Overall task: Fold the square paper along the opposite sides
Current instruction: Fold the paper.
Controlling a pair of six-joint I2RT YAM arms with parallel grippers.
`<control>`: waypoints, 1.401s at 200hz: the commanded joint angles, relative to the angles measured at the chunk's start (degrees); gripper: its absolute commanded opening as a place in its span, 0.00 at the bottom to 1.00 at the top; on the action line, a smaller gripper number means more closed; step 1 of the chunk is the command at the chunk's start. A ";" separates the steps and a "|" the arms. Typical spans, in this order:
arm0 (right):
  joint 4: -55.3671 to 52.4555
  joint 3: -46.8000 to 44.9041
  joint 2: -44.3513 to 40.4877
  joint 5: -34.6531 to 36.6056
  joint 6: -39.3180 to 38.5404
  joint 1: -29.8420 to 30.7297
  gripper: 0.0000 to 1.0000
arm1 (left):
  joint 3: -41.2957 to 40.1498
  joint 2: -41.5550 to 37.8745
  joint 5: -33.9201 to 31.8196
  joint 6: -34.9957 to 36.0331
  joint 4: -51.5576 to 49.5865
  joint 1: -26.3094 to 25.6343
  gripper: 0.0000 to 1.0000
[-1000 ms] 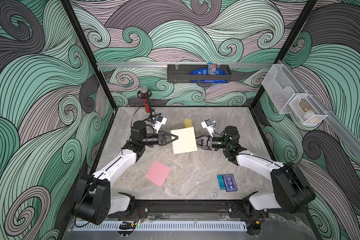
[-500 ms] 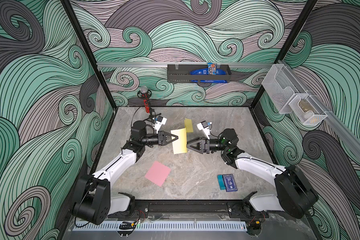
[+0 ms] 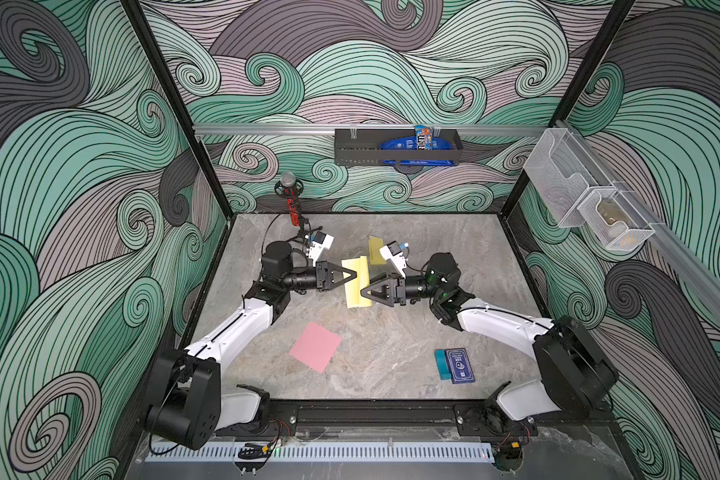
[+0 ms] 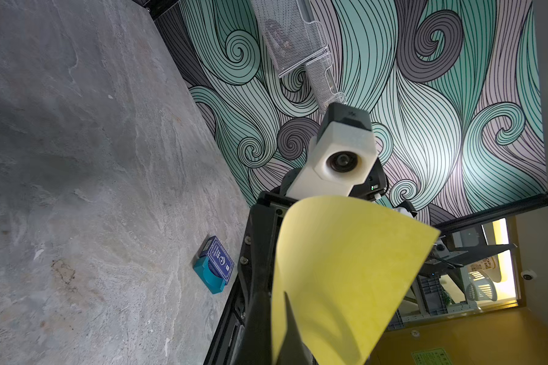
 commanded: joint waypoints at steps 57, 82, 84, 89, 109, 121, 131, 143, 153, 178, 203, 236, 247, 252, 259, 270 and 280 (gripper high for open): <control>9.87 2.39 5.40 -2.59 4.61 3.06 0.55 | 0.99 -0.23 1.74 -1.15 2.88 0.46 0.00; 12.54 2.65 6.55 -2.73 6.63 3.20 0.50 | 0.80 -0.35 1.76 -1.07 2.90 0.45 0.00; 12.77 2.71 6.64 -2.75 6.82 3.17 0.49 | 0.82 -0.35 1.76 -1.07 2.90 0.45 0.00; 13.20 2.79 6.86 -2.85 7.24 3.25 0.47 | 0.73 -0.44 1.75 -1.07 2.90 0.45 0.00; 15.14 2.82 7.76 -3.06 8.63 3.33 0.41 | 0.58 -0.67 1.70 -1.04 2.88 0.45 0.00; 16.13 2.94 8.22 -3.12 9.26 3.58 0.39 | 0.45 -0.68 1.67 -0.98 2.90 0.45 0.00; 16.42 3.04 8.62 -3.09 9.52 3.51 0.37 | 0.45 -0.75 1.67 -0.98 2.90 0.45 0.00; 16.88 3.13 8.90 -3.15 9.95 3.67 0.35 | 0.36 -0.82 1.67 -0.98 2.90 0.45 0.00; 17.19 3.33 9.17 -3.18 10.14 3.77 0.32 | 0.29 -0.88 1.67 -0.91 2.87 0.45 0.00; 17.39 3.57 9.56 -3.22 10.38 3.84 0.26 | 0.14 -1.09 1.59 -0.81 2.78 0.45 0.00; 17.83 3.70 9.95 -3.09 10.85 3.95 0.22 | 0.00 -1.28 1.50 -0.64 2.55 0.45 0.00; 17.92 3.70 10.47 -2.95 11.19 3.90 0.27 | 0.01 -1.84 1.33 0.06 1.64 0.45 0.00; 17.54 3.78 10.44 -2.86 11.13 3.97 0.29 | 0.06 -2.12 1.24 0.42 1.17 0.45 0.00; 17.41 3.86 10.56 -2.81 11.05 3.95 0.29 | 0.00 -2.14 1.15 0.46 1.14 0.45 0.00; 17.31 3.84 10.51 -2.72 10.96 3.96 0.30 | 0.05 -2.19 1.15 0.49 1.06 0.46 0.00; 17.21 3.99 10.60 -2.63 11.08 3.91 0.29 | 0.05 -2.30 1.15 0.60 0.97 0.45 0.00; 17.21 4.14 10.62 -2.64 11.05 3.91 0.28 | 0.09 -2.28 1.15 0.60 0.97 0.45 0.00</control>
